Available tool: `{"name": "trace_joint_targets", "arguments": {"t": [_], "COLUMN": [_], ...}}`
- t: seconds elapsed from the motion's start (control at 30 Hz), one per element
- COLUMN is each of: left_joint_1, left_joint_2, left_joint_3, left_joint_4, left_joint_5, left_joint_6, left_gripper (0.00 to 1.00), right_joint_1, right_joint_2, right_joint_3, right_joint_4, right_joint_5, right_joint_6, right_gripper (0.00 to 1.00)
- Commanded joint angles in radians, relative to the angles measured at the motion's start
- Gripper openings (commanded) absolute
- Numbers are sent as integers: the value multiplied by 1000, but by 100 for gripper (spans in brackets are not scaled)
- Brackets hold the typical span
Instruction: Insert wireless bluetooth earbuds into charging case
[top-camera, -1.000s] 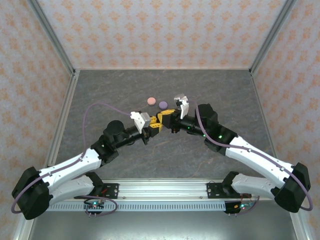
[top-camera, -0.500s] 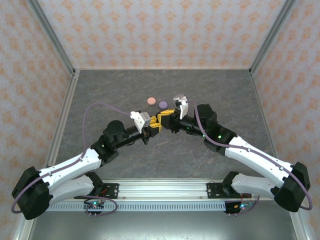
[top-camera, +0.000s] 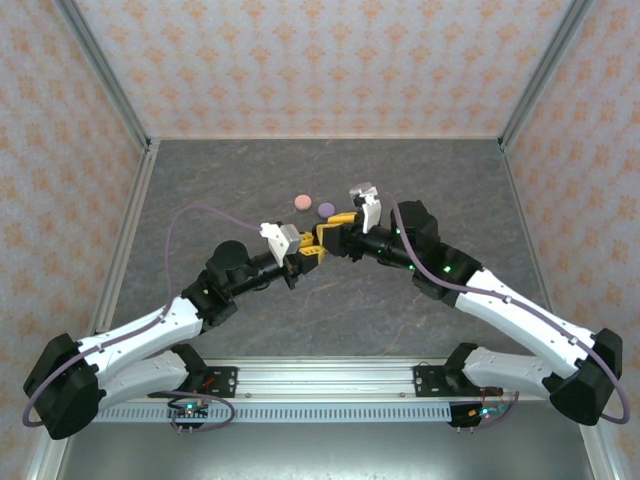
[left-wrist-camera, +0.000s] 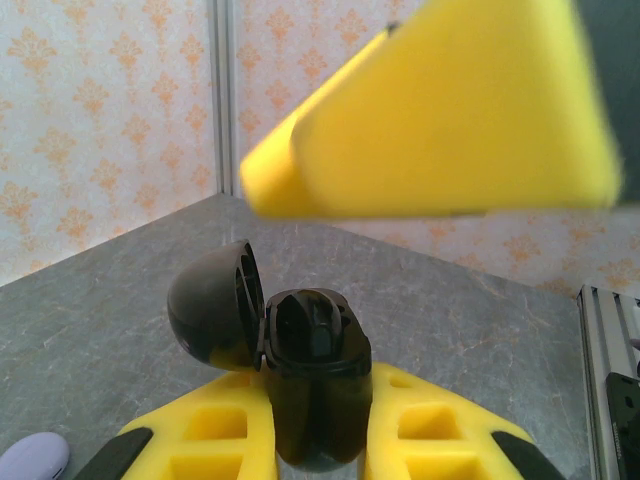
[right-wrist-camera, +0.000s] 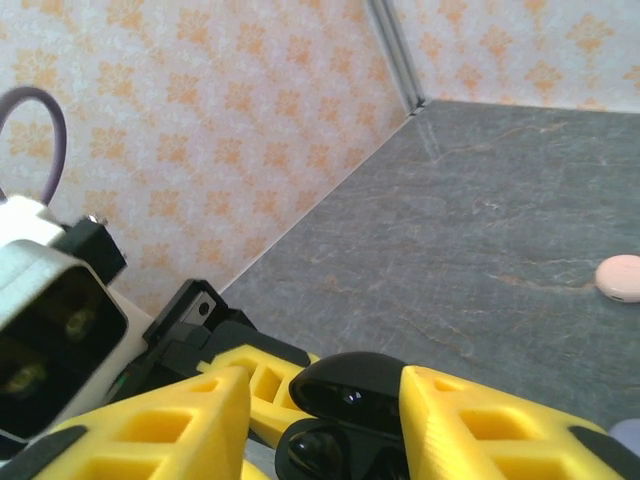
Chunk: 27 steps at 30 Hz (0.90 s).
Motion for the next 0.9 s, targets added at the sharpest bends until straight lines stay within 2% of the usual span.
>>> {"name": "trace_joint_targets", "arguments": {"t": [0.0, 0.07, 0.13, 0.23, 0.3, 0.4, 0.57, 0.87], "left_joint_1": [-8, -8, -8, -7, -8, -8, -8, -7], "left_joint_2": [-29, -38, -51, -71, -84, -100, -109, -103], "left_joint_3": [-7, -12, -14, -17, -18, -21, -21, -24], "left_joint_4": [46, 31, 13, -18, -33, -55, -71, -70], "left_joint_5": [-20, -26, -31, -36, -38, -44, -47, -43], "left_joint_6": [32, 45, 59, 73, 80, 90, 93, 97], "left_gripper": [0, 0, 0, 0, 0, 0, 0, 0], "right_joint_1": [-13, -54, -131, -261, -308, -337, -374, -407], "right_joint_2": [-57, -54, -35, 33, 100, 215, 397, 717], "right_joint_3": [91, 123, 132, 122, 113, 104, 115, 263], "right_joint_4": [-153, -259, -351, -480, -551, -591, -550, -546], "right_joint_5": [128, 194, 203, 189, 229, 265, 237, 205], "right_joint_6": [-14, -3, 29, 90, 88, 62, 44, 1], "right_gripper": [49, 53, 55, 53, 53, 53, 51, 43]}}
